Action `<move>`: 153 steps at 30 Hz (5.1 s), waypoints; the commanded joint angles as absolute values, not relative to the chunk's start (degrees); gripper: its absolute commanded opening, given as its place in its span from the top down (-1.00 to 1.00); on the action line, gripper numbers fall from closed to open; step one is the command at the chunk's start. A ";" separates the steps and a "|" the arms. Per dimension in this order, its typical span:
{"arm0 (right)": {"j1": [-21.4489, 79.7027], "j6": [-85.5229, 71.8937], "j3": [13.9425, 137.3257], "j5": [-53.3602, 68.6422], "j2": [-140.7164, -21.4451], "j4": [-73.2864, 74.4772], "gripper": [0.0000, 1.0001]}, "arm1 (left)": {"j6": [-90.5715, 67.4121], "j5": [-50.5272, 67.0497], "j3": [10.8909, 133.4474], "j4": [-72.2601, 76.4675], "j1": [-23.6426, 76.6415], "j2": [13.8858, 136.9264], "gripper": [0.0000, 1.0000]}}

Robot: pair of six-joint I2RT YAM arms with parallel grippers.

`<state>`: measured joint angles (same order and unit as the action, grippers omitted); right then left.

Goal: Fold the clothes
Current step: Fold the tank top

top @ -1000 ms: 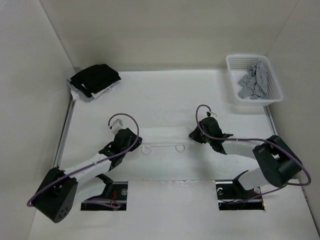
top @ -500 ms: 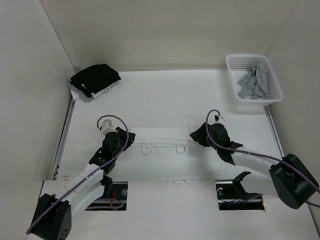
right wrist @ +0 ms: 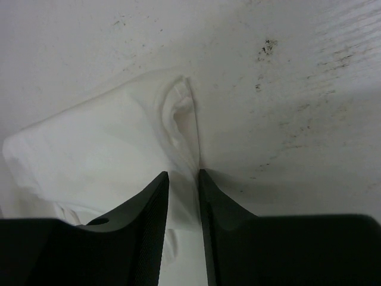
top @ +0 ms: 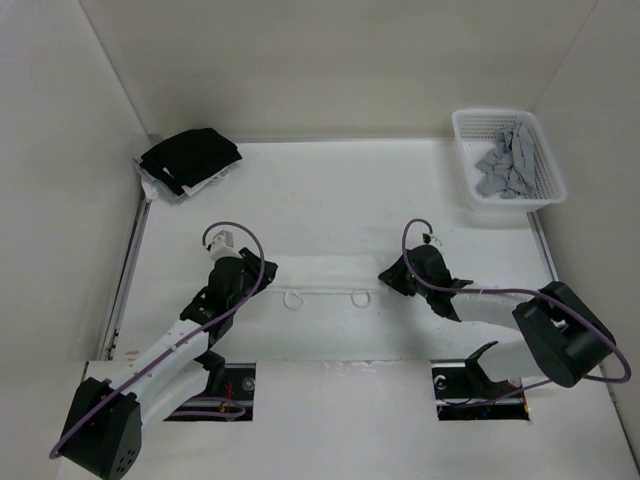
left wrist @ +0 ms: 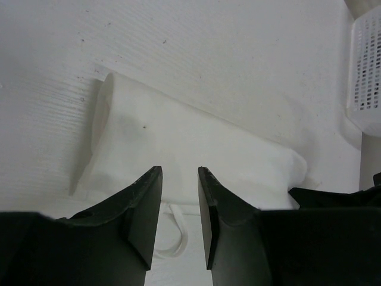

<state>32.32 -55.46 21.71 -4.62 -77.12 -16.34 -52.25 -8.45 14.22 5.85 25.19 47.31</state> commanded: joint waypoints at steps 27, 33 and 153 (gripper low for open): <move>47.49 -49.57 40.24 -21.62 -57.81 15.73 0.79 | -53.17 -10.28 15.82 13.10 36.17 47.38 0.36; 52.15 -47.11 53.06 -21.71 -74.59 15.47 0.78 | -53.35 -9.76 13.98 11.52 34.67 43.16 0.34; 24.74 -42.28 11.52 -10.20 -49.47 -29.53 -0.43 | -42.98 -7.65 17.23 0.35 25.97 42.45 -0.12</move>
<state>25.08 -42.04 11.77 -10.52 -48.27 -23.86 -43.46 -8.36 15.62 -3.36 25.67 42.52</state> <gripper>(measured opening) 0.713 0.563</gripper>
